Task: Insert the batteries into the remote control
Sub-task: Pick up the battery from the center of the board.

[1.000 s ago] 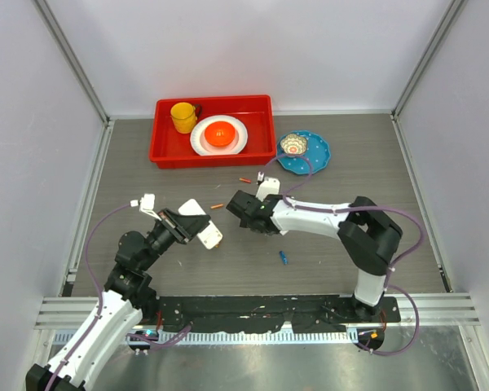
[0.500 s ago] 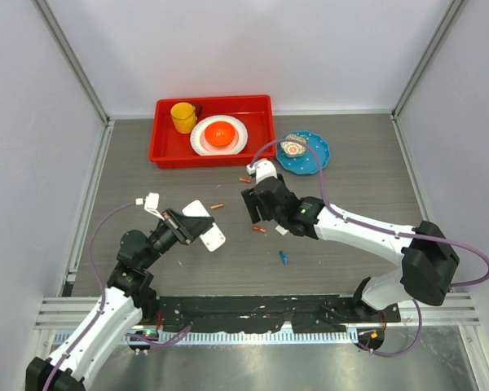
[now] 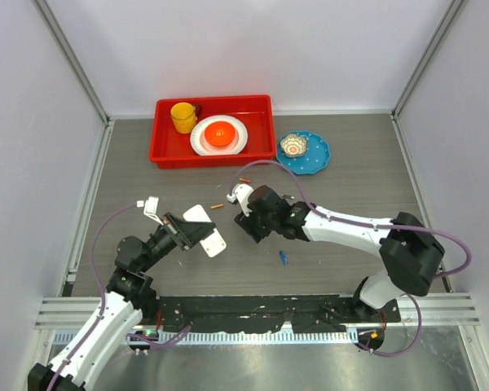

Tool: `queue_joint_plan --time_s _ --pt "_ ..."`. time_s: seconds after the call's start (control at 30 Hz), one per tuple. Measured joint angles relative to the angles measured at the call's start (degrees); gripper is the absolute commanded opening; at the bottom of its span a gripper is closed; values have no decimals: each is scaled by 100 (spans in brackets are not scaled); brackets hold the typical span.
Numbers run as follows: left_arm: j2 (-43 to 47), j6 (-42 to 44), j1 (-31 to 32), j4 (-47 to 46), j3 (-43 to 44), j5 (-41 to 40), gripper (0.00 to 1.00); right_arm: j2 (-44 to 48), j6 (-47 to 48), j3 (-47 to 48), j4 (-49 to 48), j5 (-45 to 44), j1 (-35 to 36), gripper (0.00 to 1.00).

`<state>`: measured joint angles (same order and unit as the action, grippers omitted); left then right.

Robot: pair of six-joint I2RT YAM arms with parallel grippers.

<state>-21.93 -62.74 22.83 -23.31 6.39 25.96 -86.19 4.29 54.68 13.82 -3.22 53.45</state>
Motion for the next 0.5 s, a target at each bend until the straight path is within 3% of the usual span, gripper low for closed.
queue_joint_plan --time_s 0.03,0.13,0.5 --pt "31 2 0 0 0 0 0 -103 42 -17 -13 22 2 47" --pt "24 2 0 48 0 2 0 -442 153 -20 -39 48 0 44" --pt "-201 2 0 42 0 11 0 -911 205 -20 -223 55 -118 43"
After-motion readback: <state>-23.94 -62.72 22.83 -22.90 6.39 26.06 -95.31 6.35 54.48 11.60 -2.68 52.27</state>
